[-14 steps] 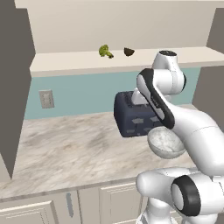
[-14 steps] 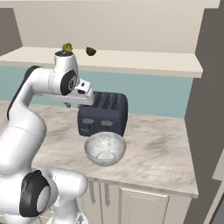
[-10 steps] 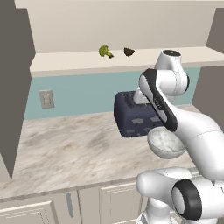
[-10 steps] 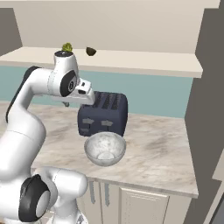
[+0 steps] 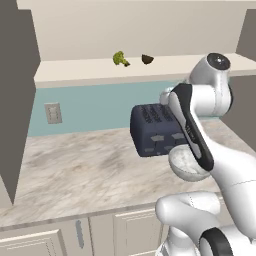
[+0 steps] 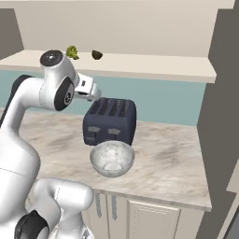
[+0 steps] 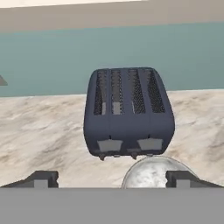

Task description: Pick the kiwi from the cabinet and place it in the bowl. Then pick the bowl and place it in the sink. Then turn on the sink facuet.

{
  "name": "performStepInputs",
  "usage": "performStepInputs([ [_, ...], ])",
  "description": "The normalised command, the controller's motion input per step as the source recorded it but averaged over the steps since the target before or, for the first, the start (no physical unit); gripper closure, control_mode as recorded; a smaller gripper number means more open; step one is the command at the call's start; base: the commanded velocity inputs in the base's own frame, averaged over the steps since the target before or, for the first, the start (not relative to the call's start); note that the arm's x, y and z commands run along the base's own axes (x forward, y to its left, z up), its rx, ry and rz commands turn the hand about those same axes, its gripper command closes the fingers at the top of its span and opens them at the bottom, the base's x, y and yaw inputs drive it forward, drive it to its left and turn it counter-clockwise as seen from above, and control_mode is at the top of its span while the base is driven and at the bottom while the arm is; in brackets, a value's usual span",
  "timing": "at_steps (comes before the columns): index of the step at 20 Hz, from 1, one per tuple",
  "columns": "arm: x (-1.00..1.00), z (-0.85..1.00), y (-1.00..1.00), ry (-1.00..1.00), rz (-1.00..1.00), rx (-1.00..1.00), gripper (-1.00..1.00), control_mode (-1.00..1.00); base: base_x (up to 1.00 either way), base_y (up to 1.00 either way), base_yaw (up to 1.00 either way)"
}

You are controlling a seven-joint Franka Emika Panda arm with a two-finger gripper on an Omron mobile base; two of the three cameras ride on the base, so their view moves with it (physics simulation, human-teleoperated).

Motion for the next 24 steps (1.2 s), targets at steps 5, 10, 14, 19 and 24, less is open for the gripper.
performStepInputs([
  [5, 0.19, 0.99, -0.01, -0.15, -0.16, 0.01, -1.0, -1.0, 0.0, 0.0, 0.0],
  [10, 0.25, 0.57, -0.06, -0.01, -0.05, 0.03, -1.0, -1.0, 0.0, 0.0, 0.0],
  [14, 0.45, 0.23, 0.0, 0.0, 0.0, 0.05, -1.0, -1.0, 0.0, 0.0, 0.0],
  [19, 0.8, 0.02, 0.01, 0.0, 0.0, 0.0, -1.0, -1.0, 0.0, 0.0, 0.0],
  [24, 0.83, 0.0, 0.07, 0.0, 0.0, 0.0, -1.0, -1.0, 0.0, 0.0, 0.0],
])
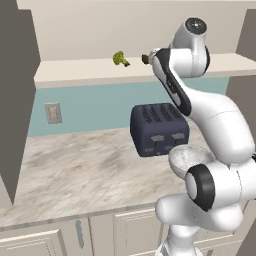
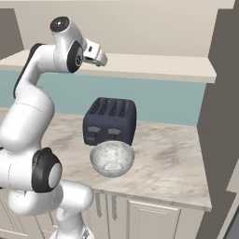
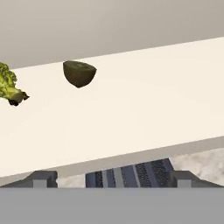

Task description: Pick the kiwi from the cabinet and place it in the bowl. Then pick the bowl and place it in the sink. Then turn on the sink facuet.

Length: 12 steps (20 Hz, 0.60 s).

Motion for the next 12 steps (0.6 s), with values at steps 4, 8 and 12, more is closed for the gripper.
performStepInputs([
  [4, 0.71, 0.0, 0.1, 0.0, 0.0, 0.0, -1.0, -1.0, 0.0, 0.0, 0.0],
  [8, 0.63, 0.0, 0.14, 0.0, 0.0, 0.0, -1.0, -1.0, 0.0, 0.0, 0.0],
  [12, 0.54, 0.0, 0.15, 0.0, 0.0, 0.0, -1.0, -1.0, 0.0, 0.0, 0.0],
])
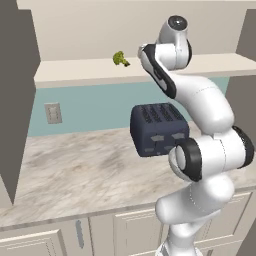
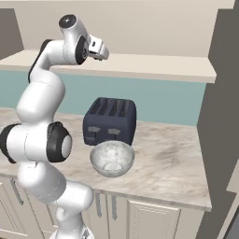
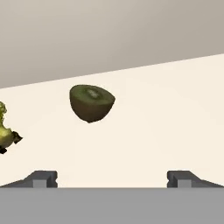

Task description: Pick the kiwi from the cabinet and place it in the bowl. Then pick the bowl and place it in the sink. Then turn on the sink facuet.

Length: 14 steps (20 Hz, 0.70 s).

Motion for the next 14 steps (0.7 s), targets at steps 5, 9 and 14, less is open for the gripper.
performStepInputs([
  [5, 0.41, -0.02, 0.02, 0.0, 0.02, 0.0, -1.0, -1.0, 0.0, 0.0, 0.0],
  [9, 0.41, -0.09, 0.0, 0.0, 0.03, 0.0, -1.0, -1.0, 0.0, 0.0, 0.0],
  [14, 0.47, -0.11, 0.0, 0.0, 0.03, 0.0, -1.0, -1.0, 0.0, 0.0, 0.0],
])
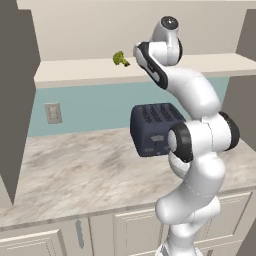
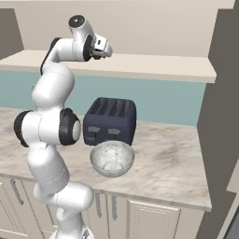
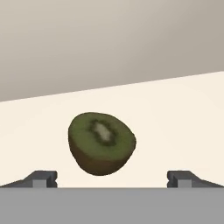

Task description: Pick the kiwi from the cabinet and place it in the bowl. Then pick the bowl and place it in the sink. Then turn on the sink facuet.

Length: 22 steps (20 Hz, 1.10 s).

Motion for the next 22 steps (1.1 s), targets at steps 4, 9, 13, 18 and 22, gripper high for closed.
performStepInputs([
  [4, 0.43, -0.17, 0.0, 0.0, 0.03, 0.0, -1.0, -1.0, 0.0, 0.0, 0.0],
  [9, 0.4, -0.12, 0.0, 0.0, 0.04, 0.0, -1.0, -1.0, 0.0, 0.0, 0.0],
  [13, 0.24, -0.09, 0.0, 0.0, 0.03, 0.0, 1.0, -1.0, 0.0, 0.0, 0.0],
  [18, -0.01, -0.02, -0.01, 0.0, 0.01, 0.01, 1.0, -1.0, 0.0, 0.0, 0.0],
  [22, -0.41, -0.07, -0.06, -0.06, 0.0, 0.01, 1.0, -1.0, 0.0, 0.0, 0.0],
])
